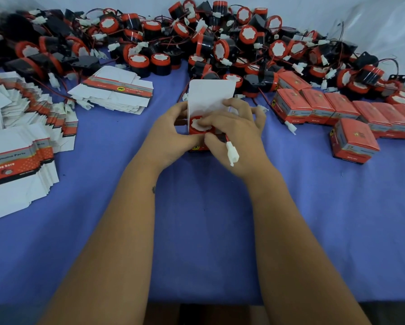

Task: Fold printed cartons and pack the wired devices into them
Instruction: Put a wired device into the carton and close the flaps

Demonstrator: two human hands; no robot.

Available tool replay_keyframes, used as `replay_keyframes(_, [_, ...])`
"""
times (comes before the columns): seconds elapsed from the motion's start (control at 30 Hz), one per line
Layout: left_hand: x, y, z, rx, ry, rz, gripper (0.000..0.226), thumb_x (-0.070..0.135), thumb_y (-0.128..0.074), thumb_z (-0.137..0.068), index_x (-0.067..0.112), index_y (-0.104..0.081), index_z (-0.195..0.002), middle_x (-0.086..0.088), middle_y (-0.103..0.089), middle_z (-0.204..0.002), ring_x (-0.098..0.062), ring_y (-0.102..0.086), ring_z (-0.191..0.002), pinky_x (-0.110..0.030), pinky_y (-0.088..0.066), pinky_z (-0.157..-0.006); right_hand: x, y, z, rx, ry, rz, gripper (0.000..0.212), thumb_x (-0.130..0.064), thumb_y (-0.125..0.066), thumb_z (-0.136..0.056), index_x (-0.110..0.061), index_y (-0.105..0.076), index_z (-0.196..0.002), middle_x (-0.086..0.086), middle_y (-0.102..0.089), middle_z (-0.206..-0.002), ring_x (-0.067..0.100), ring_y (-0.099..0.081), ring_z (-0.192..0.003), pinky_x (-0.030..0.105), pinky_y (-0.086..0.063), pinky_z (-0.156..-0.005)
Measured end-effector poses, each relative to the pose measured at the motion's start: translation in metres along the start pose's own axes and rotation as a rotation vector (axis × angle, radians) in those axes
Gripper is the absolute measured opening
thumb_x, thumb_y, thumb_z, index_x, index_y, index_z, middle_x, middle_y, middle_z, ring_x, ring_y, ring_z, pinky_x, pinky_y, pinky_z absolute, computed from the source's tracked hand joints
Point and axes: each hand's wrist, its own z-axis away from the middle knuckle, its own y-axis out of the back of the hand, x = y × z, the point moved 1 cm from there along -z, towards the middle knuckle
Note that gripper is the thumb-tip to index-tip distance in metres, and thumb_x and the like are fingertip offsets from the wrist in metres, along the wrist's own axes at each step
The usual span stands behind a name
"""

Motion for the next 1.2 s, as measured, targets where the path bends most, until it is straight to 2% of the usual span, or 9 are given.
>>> replay_keyframes(0.13, [0.003, -0.012, 0.000, 0.044, 0.082, 0.099, 0.041, 0.024, -0.054, -0.092, 0.028, -0.052, -0.133, 0.017, -0.066, -0.114, 0.003, -0.063, -0.103, -0.017, -0.051, -0.084, -0.001, 0.000, -0.001, -0.001, -0.006, -0.066, 0.030, -0.033, -0.047, -0.089, -0.027, -0.072, -0.103, -0.015, -0.070, -0.107, 0.014, -0.037, -0.135, 0.037, -0.011, -0.108])
replay_keyframes(0.3, [0.002, -0.025, -0.002, 0.162, 0.058, -0.027, 0.038, 0.018, -0.049, -0.098, 0.024, -0.046, -0.135, 0.006, -0.064, -0.121, -0.015, -0.062, -0.110, -0.044, -0.053, -0.095, -0.003, 0.000, -0.002, 0.170, -0.040, -0.084, 0.023, -0.025, -0.065, -0.083, -0.026, -0.073, -0.105, -0.001, -0.056, -0.122, 0.019, -0.045, -0.121, 0.038, -0.026, -0.103])
replay_keyframes(0.43, [-0.001, -0.022, -0.006, 0.269, 0.079, -0.034, 0.033, 0.009, -0.047, -0.095, 0.027, -0.046, -0.122, 0.010, -0.062, -0.113, -0.010, -0.060, -0.102, -0.031, -0.052, -0.083, 0.004, 0.014, -0.003, 0.232, -0.176, -0.385, 0.011, -0.016, -0.066, -0.086, -0.019, -0.071, -0.095, -0.006, -0.057, -0.075, 0.011, -0.052, -0.072, 0.029, -0.043, -0.071])
replay_keyframes(0.53, [-0.002, -0.021, -0.007, 0.291, 0.091, -0.043, 0.034, 0.007, -0.043, -0.095, 0.032, -0.043, -0.117, 0.012, -0.060, -0.110, -0.008, -0.060, -0.099, -0.022, -0.050, -0.075, 0.005, 0.021, -0.006, 0.129, -0.271, -0.734, 0.020, 0.004, -0.059, -0.087, -0.012, -0.071, -0.089, -0.003, -0.067, -0.078, 0.008, -0.060, -0.070, 0.026, -0.053, -0.074])
replay_keyframes(0.63, [-0.001, -0.022, -0.007, 0.283, 0.108, -0.022, 0.035, 0.007, -0.042, -0.096, 0.030, -0.044, -0.123, 0.007, -0.061, -0.117, -0.012, -0.061, -0.104, -0.027, -0.054, -0.080, 0.001, 0.024, -0.009, 0.047, -0.287, -1.004, 0.039, 0.006, -0.041, -0.075, -0.010, -0.070, -0.097, 0.003, -0.071, -0.080, 0.009, -0.059, -0.076, 0.028, -0.048, -0.078])
replay_keyframes(0.77, [-0.001, -0.021, -0.006, 0.277, 0.114, -0.006, 0.037, 0.009, -0.042, -0.096, 0.031, -0.046, -0.126, 0.008, -0.063, -0.118, -0.011, -0.061, -0.105, -0.028, -0.054, -0.080, 0.006, 0.024, -0.009, -0.021, -0.345, -1.221, 0.054, -0.028, -0.029, -0.088, -0.005, -0.066, -0.119, 0.017, -0.070, -0.111, 0.023, -0.042, -0.087, 0.031, -0.033, -0.079])
replay_keyframes(0.9, [0.002, -0.024, -0.005, 0.271, 0.082, 0.004, 0.041, 0.006, -0.043, -0.095, 0.031, -0.050, -0.127, 0.011, -0.064, -0.116, -0.008, -0.062, -0.105, -0.029, -0.055, -0.087, 0.003, 0.019, -0.013, 0.027, -0.499, -1.023, 0.047, -0.056, -0.042, -0.095, -0.025, -0.074, -0.110, 0.001, -0.072, -0.104, -0.004, -0.052, -0.070, 0.023, -0.043, -0.085])
replay_keyframes(1.0, [0.004, -0.025, -0.005, 0.254, 0.078, 0.015, 0.048, 0.004, -0.044, -0.095, 0.028, -0.051, -0.136, 0.013, -0.063, -0.120, -0.006, -0.061, -0.108, -0.023, -0.053, -0.087, 0.003, 0.013, -0.014, 0.199, -0.436, -0.946, 0.013, -0.018, -0.063, -0.095, -0.018, -0.071, -0.105, -0.015, -0.071, -0.094, -0.007, -0.065, -0.090, 0.011, -0.050, -0.080])
replay_keyframes(1.2, [0.004, -0.025, -0.004, 0.238, 0.066, 0.021, 0.049, 0.004, -0.045, -0.094, 0.026, -0.051, -0.138, 0.009, -0.064, -0.122, -0.007, -0.062, -0.106, -0.024, -0.054, -0.084, 0.005, 0.005, -0.019, 0.299, -0.445, -0.761, 0.018, -0.007, -0.064, -0.092, -0.024, -0.068, -0.092, -0.010, -0.069, -0.092, -0.001, -0.063, -0.089, 0.015, -0.051, -0.082])
